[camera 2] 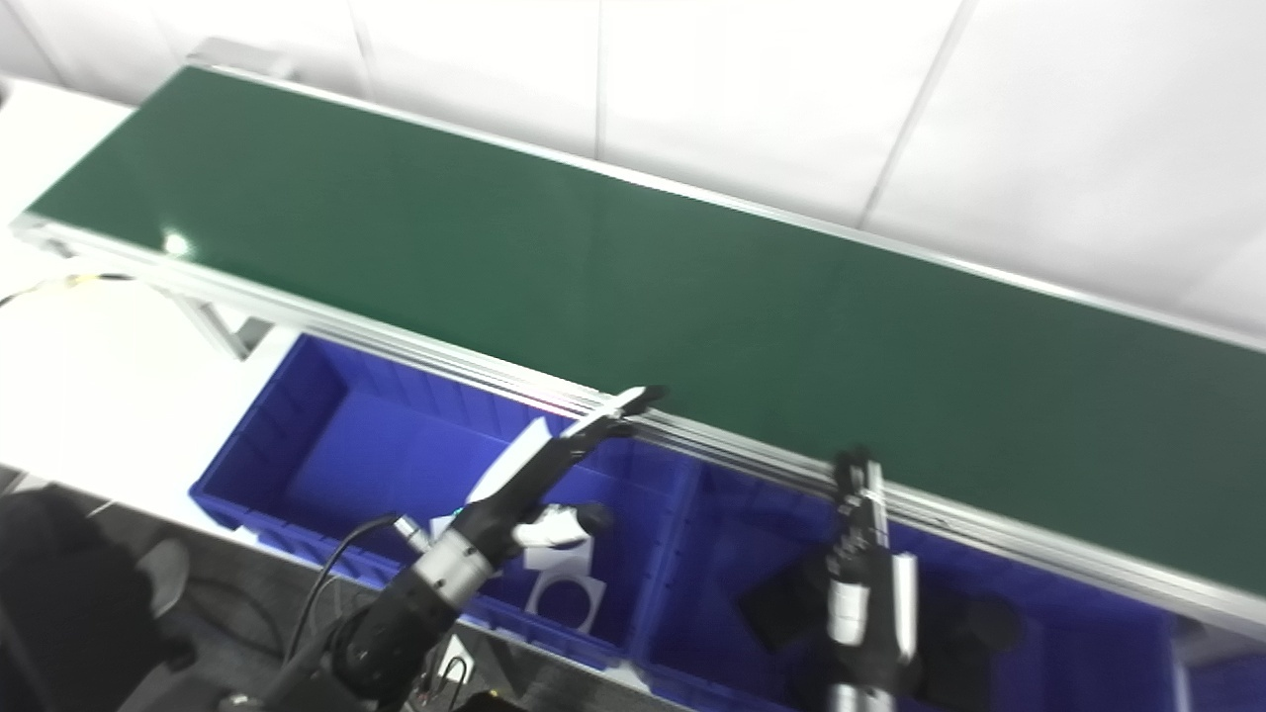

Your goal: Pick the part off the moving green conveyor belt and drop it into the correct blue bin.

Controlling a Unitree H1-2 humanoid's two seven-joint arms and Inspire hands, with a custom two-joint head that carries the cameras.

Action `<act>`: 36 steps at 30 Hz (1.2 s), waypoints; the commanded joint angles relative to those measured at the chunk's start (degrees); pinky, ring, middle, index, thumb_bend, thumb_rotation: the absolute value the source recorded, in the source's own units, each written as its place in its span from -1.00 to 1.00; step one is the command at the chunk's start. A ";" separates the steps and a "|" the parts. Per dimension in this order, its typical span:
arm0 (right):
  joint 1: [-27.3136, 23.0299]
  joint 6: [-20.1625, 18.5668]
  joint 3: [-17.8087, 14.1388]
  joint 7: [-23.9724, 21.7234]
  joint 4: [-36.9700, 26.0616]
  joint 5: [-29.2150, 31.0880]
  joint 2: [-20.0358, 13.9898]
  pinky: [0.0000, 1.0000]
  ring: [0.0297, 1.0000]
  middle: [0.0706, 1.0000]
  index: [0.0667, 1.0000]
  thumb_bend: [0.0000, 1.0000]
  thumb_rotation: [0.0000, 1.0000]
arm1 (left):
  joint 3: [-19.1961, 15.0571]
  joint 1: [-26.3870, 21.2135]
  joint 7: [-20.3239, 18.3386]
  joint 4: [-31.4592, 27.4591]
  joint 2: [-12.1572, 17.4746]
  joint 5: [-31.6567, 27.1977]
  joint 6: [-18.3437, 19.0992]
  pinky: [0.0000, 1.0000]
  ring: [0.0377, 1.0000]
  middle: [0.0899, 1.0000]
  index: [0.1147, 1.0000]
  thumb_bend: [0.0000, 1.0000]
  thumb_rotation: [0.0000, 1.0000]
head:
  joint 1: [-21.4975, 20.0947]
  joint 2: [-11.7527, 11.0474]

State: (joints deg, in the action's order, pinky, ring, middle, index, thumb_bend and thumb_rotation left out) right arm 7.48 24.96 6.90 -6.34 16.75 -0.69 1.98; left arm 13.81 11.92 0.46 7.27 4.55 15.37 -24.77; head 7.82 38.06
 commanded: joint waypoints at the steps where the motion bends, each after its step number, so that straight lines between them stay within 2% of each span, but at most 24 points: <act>1: 0.11 1.97 1.42 2.23 -0.46 -1.98 1.06 0.91 0.91 0.89 0.95 0.80 1.00 | -0.65 -1.04 1.46 1.30 0.16 -3.36 -2.10 0.82 0.93 0.96 0.86 0.52 1.00 | -3.80 -1.50; 2: 0.22 1.97 2.09 3.33 -0.16 -2.76 1.11 0.90 0.90 0.89 0.94 0.80 1.00 | -0.68 -1.26 1.37 2.61 0.34 -4.20 -2.11 0.83 0.93 0.96 0.86 0.53 1.00 | -6.21 -2.63; 3: 0.27 1.97 2.72 4.28 0.08 -3.27 1.06 0.91 0.90 0.89 0.93 0.79 1.00 | -0.61 -1.43 1.37 3.52 0.52 -4.78 -2.12 0.84 0.94 0.98 0.88 0.56 1.00 | -6.56 -2.82; 5: 0.11 1.97 4.03 6.02 1.03 -3.88 0.79 0.93 0.91 0.89 0.92 0.77 1.00 | 0.20 -2.08 1.45 5.37 1.04 -5.55 -2.15 0.85 0.95 0.98 0.88 0.55 1.00 | -9.07 -4.70; 9: -0.42 1.97 6.25 8.88 3.07 -4.26 0.19 0.98 0.94 0.91 0.92 0.74 1.00 | 2.12 -3.49 1.45 8.70 1.67 -7.07 -2.14 0.92 0.99 1.00 0.90 0.57 1.00 | -10.84 -7.88; 10: -0.52 1.97 6.75 9.50 3.52 -4.29 -0.03 0.99 0.95 0.92 0.91 0.73 1.00 | 2.51 -3.73 1.53 9.19 1.69 -7.45 -2.15 0.94 1.00 1.00 0.90 0.57 1.00 | -10.84 -7.88; 13: -0.95 1.97 7.85 10.75 4.82 -3.97 -0.75 1.00 0.96 0.92 0.90 0.70 1.00 | 3.47 -4.40 2.11 10.44 1.54 -8.05 -2.15 0.95 1.00 1.00 0.90 0.60 1.00 | -10.35 -10.11; 16: -1.45 1.97 8.14 11.00 5.94 -3.22 -1.27 0.98 0.96 0.92 0.91 0.71 1.00 | 4.14 -5.13 3.17 11.49 1.05 -7.97 -2.15 0.95 1.00 0.99 0.89 0.66 1.00 | -9.33 -11.22; 19: -1.92 1.97 8.14 11.13 6.88 -2.78 -1.84 0.97 0.95 0.92 0.91 0.71 1.00 | 4.64 -5.84 5.42 12.53 0.23 -7.46 -2.15 0.92 0.98 0.97 0.88 0.68 1.00 | -7.77 -12.59; 27: -2.59 1.97 9.34 14.48 7.16 -3.71 -3.18 0.99 0.94 0.93 0.94 0.70 1.00 | 4.82 -5.40 9.59 11.94 -1.26 -9.21 -2.15 0.91 0.99 1.00 0.87 0.70 1.00 | -7.24 -12.67; 36: -1.62 1.97 10.68 15.75 4.55 -3.68 -4.19 0.98 0.95 0.94 0.95 0.68 1.00 | 5.86 -4.38 10.85 10.19 -0.94 -9.33 -2.15 0.94 1.00 1.00 0.96 0.63 1.00 | -7.34 -10.36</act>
State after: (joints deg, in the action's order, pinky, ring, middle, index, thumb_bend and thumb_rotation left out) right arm 6.06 24.96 17.26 8.85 23.43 -4.25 -2.12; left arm 19.57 8.04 10.03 19.56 3.64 6.16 -24.94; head 0.44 27.68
